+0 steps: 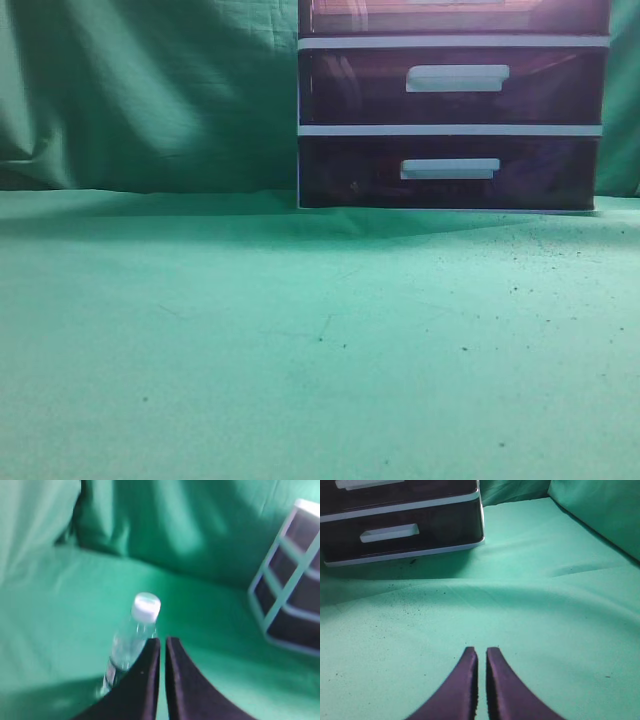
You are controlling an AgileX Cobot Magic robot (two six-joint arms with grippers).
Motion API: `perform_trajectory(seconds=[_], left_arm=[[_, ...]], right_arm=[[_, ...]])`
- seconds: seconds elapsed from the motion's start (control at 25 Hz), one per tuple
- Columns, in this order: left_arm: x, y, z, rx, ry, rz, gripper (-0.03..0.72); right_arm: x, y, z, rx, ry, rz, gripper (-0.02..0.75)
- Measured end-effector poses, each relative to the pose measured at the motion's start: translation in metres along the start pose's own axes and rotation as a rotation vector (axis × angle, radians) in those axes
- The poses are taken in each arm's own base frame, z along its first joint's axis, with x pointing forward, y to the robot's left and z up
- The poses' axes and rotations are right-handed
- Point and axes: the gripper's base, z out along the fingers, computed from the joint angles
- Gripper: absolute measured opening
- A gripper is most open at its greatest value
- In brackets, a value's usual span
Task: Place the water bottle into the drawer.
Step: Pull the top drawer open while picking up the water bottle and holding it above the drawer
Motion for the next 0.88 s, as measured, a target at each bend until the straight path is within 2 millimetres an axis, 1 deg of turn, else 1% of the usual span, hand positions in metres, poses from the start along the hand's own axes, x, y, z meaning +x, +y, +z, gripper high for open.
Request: perform_trajectory(seconds=[0.08, 0.24, 0.36, 0.6, 0.64, 0.72, 0.76, 0.8, 0.84, 0.88], left_arm=[[0.005, 0.001, 0.013, -0.013, 0.098, -0.001, 0.0], [0.016, 0.001, 0.034, -0.014, 0.251, 0.08, 0.0], [0.019, 0.001, 0.053, -0.019, 0.349, 0.107, 0.0], [0.013, 0.0, 0.088, -0.037, 0.452, 0.133, 0.0], [0.013, 0.0, 0.095, -0.04, 0.467, 0.145, 0.048], [0.011, 0.0, 0.106, -0.043, 0.49, 0.149, 0.202], [0.011, 0.0, 0.112, -0.044, 0.504, 0.151, 0.313], [0.01, 0.0, 0.116, -0.045, 0.513, 0.152, 0.443], [0.011, 0.0, 0.119, -0.047, 0.516, 0.152, 0.545], [0.012, 0.0, 0.121, -0.049, 0.525, 0.151, 0.598]], right_arm=[[0.0, 0.0, 0.0, 0.0, 0.0, 0.0, 0.05], [0.0, 0.0, 0.0, 0.0, 0.0, 0.0, 0.05], [0.0, 0.0, 0.0, 0.0, 0.0, 0.0, 0.05], [0.0, 0.0, 0.0, 0.0, 0.0, 0.0, 0.05], [0.0, 0.0, 0.0, 0.0, 0.0, 0.0, 0.05], [0.0, 0.0, 0.0, 0.0, 0.0, 0.0, 0.05], [0.0, 0.0, 0.0, 0.0, 0.0, 0.0, 0.05], [0.0, 0.0, 0.0, 0.0, 0.0, 0.0, 0.05], [0.0, 0.0, 0.0, 0.0, 0.0, 0.0, 0.05], [0.0, 0.0, 0.0, 0.0, 0.0, 0.0, 0.05]])
